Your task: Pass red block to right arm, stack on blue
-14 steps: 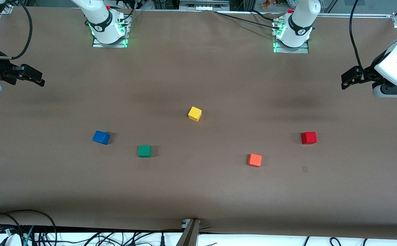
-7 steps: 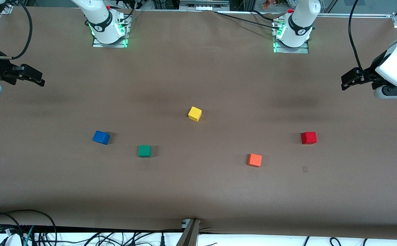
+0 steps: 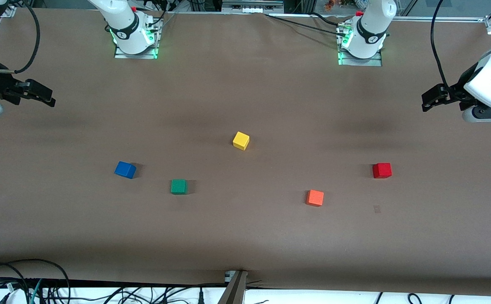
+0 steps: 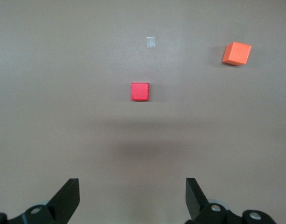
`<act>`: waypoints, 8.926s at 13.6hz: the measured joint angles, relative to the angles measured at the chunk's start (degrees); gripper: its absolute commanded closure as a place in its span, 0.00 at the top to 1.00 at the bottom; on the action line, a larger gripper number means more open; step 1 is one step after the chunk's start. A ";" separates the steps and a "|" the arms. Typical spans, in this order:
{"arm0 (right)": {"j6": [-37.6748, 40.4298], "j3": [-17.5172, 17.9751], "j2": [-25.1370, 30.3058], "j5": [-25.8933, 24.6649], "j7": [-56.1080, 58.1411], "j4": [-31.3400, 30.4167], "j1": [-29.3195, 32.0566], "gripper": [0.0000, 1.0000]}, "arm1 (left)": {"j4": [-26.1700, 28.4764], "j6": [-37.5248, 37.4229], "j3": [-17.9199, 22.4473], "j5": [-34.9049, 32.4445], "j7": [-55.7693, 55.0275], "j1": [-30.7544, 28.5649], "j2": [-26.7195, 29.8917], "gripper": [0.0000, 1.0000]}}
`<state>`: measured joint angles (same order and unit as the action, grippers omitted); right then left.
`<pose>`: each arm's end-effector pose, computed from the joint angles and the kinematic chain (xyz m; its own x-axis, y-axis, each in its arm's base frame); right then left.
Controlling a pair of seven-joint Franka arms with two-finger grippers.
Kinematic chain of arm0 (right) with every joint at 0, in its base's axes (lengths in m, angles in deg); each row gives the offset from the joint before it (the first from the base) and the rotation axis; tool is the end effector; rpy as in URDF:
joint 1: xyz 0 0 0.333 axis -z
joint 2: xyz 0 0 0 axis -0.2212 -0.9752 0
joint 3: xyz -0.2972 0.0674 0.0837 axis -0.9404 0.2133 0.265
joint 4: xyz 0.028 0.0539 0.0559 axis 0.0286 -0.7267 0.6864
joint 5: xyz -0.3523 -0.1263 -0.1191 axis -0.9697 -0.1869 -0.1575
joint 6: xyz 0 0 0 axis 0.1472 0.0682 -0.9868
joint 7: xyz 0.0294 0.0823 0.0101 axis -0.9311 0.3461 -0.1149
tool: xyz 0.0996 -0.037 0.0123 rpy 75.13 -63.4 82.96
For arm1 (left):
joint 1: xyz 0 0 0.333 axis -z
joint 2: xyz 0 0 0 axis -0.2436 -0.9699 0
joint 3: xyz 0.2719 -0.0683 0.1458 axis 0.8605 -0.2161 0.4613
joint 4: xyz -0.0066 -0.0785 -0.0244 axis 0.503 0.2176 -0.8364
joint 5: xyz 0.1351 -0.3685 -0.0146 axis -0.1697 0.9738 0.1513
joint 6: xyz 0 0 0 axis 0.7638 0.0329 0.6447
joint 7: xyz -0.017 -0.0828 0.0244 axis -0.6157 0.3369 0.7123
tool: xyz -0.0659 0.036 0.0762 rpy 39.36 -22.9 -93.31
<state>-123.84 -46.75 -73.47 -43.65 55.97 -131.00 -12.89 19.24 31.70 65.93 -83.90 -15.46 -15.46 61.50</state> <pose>0.5483 -0.0120 0.5811 0.9972 -0.0495 -0.0562 -0.0496 -0.9988 -0.0003 0.5550 -0.0263 0.5921 0.9965 0.0334 -0.0766 0.0298 -0.9984 -0.0474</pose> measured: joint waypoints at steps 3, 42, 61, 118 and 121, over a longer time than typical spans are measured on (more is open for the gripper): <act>0.00 0.00 0.00 0.02 0.00 0.00 0.00 1.00 | 0.03 0.00 0.00 0.00 -0.02 0.00 0.00 1.00; 0.18 -0.02 0.00 0.08 0.00 -0.03 0.01 1.00 | 2.19 20.61 0.33 -0.41 -0.11 -2.12 -27.24 1.00; 0.18 -0.02 0.00 0.09 0.00 -0.03 0.01 1.00 | 11.53 38.12 0.43 -0.41 1.61 -3.57 -32.83 0.79; -7.80 1.27 -24.93 101.05 -1.05 -5.10 -17.91 1.00 | -6.64 24.81 -20.32 93.03 98.77 7.94 -37.22 0.00; -11.05 1.29 -25.23 102.61 -1.05 -4.70 -19.07 1.00 | -7.12 24.81 -20.32 93.03 98.77 8.27 -37.85 0.00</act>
<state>-134.89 -45.46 -98.69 58.96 54.92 -135.70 -31.96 12.12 56.51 45.61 9.13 83.31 -7.19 23.65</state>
